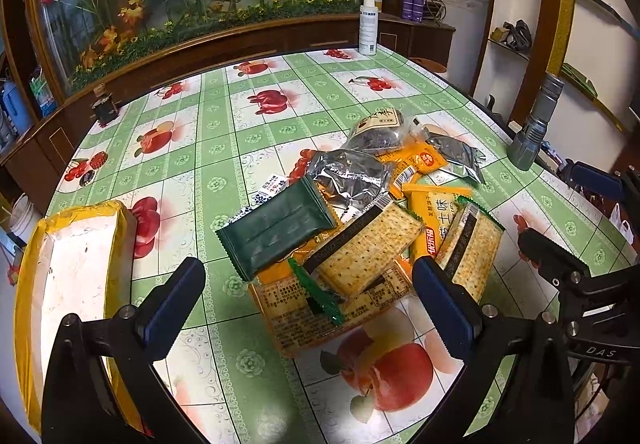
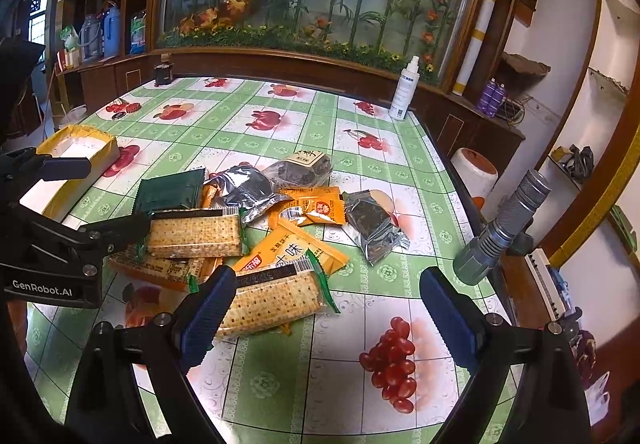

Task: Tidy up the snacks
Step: 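Move both grippers toward the cracker packs in the snack pile, then grasp a cracker pack with the left gripper while the right gripper grasps another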

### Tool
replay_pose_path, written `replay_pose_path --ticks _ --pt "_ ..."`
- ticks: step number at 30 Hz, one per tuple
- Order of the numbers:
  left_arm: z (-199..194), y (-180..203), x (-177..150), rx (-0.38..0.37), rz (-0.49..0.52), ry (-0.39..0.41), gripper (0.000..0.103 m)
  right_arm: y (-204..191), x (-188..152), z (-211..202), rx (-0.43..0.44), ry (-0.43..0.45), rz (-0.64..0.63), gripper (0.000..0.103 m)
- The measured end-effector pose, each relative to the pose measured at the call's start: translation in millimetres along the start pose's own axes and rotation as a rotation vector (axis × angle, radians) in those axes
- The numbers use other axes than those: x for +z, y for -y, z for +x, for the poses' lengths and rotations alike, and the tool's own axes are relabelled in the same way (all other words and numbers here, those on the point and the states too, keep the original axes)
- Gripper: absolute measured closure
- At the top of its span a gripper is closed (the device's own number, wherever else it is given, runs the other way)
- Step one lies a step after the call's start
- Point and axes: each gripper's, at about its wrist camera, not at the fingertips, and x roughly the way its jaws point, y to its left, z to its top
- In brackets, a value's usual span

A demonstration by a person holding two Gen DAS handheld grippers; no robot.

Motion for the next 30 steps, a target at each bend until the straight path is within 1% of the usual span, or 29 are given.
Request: replay_pose_path --ticks 4,6,7,8,10,11,13,14,17,19,21,25,26,28,29,30 --pt "4.5 1.1 -0.5 -0.004 0.007 -0.011 0.000 -1.5 -1.1 3.4 -0.008 -0.007 -0.008 0.009" --pt "7.4 1.7 -0.6 -0.009 0.012 -0.018 0.000 -0.8 -1.6 4.3 0.010 -0.011 -0.003 0.008" --pt "9.2 2.3 -0.5 -0.013 0.018 -0.023 0.000 1.4 -2.4 5.0 0.044 -0.018 0.014 0.008" --pt "12.0 3.8 -0.5 -0.023 0.033 -0.031 0.000 6.0 -4.0 7.4 0.101 -0.030 0.047 0.009" --pt "18.3 7.5 -0.5 -0.034 0.076 -0.041 0.000 16.6 -11.2 13.4 0.229 -0.061 0.140 0.009" --pt "21.9 10.0 0.0 -0.028 0.101 -0.042 0.000 21.0 -17.5 18.3 0.273 -0.084 0.192 0.009" --pt "30.2 14.4 1.1 -0.012 0.150 -0.049 0.000 21.5 -30.0 27.6 0.313 -0.121 0.245 0.009" --pt "35.1 17.3 2.1 -0.005 0.177 -0.054 0.000 21.6 -36.3 33.1 0.328 -0.141 0.272 0.011" --pt "47.0 25.8 5.1 -0.020 0.238 -0.074 0.000 27.2 -49.1 49.7 0.407 -0.199 0.391 0.022" --pt "53.3 30.6 6.2 -0.028 0.275 -0.085 0.000 32.9 -53.2 58.0 0.443 -0.222 0.462 0.024" --pt "60.8 34.7 7.3 -0.036 0.310 -0.099 0.000 36.7 -54.6 67.0 0.462 -0.245 0.520 0.024" --pt "78.2 43.2 5.1 -0.054 0.358 -0.158 0.000 35.2 -48.4 75.8 0.456 -0.249 0.546 0.023" --pt "77.6 43.7 4.7 -0.059 0.356 -0.155 0.000 33.1 -45.3 76.9 0.450 -0.247 0.535 0.023" --pt "74.9 42.9 3.4 -0.057 0.345 -0.157 0.000 23.6 -38.8 80.1 0.414 -0.253 0.471 0.024" --pt "72.2 41.9 1.6 -0.054 0.336 -0.159 0.001 19.2 -36.7 81.6 0.404 -0.250 0.442 0.025" --pt "69.9 41.1 -0.5 -0.054 0.328 -0.158 0.006 17.1 -35.2 81.5 0.404 -0.239 0.420 0.026"
